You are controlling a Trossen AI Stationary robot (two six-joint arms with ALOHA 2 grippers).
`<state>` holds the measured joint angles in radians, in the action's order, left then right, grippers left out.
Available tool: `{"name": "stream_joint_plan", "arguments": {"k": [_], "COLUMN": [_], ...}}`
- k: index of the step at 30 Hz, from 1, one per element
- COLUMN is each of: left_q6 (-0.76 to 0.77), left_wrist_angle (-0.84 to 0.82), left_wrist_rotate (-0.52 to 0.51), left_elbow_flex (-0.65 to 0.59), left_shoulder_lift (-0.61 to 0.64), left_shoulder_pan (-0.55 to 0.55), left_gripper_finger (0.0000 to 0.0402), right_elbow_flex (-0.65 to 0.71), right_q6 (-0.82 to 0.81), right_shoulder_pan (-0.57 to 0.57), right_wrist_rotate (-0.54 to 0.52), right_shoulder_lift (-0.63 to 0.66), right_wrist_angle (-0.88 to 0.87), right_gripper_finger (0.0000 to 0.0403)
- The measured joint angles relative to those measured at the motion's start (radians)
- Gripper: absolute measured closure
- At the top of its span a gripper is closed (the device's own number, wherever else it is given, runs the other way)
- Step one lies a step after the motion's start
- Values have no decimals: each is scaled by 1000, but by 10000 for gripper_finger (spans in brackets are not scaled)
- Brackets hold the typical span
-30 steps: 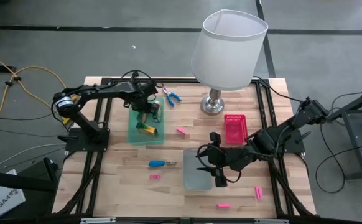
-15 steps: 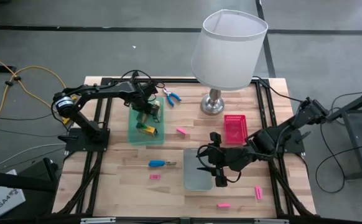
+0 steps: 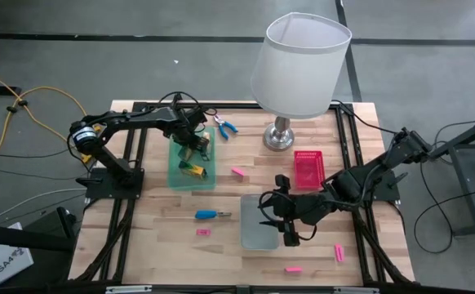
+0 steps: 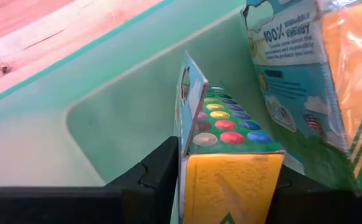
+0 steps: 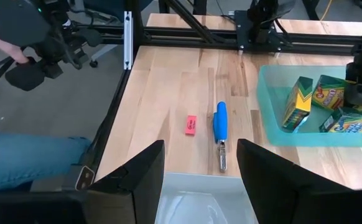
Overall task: Pick & Place School Supplies
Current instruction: Put the crayon box into the green bin
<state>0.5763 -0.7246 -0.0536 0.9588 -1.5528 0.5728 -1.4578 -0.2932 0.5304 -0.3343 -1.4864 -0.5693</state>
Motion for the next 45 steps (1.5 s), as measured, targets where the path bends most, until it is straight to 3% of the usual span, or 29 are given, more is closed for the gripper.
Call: {"name": "stream_joint_plan", "arguments": {"k": [24, 45], "left_q6": [43, -17], "left_wrist_angle": [3, 14], "left_wrist_rotate": [25, 23], "left_elbow_flex": [0, 0], "left_shoulder_lift": [0, 1], "left_shoulder_pan": [-36, -36], "left_gripper_finger": [263, 263], "right_elbow_flex": [0, 0], "right_q6": [8, 2], "right_shoulder_pan": [0, 0], "right_wrist_rotate": [107, 109], "right_shoulder_lift": [0, 0], "right_wrist_angle": [-13, -47], "right_gripper_finger": [210, 210]}}
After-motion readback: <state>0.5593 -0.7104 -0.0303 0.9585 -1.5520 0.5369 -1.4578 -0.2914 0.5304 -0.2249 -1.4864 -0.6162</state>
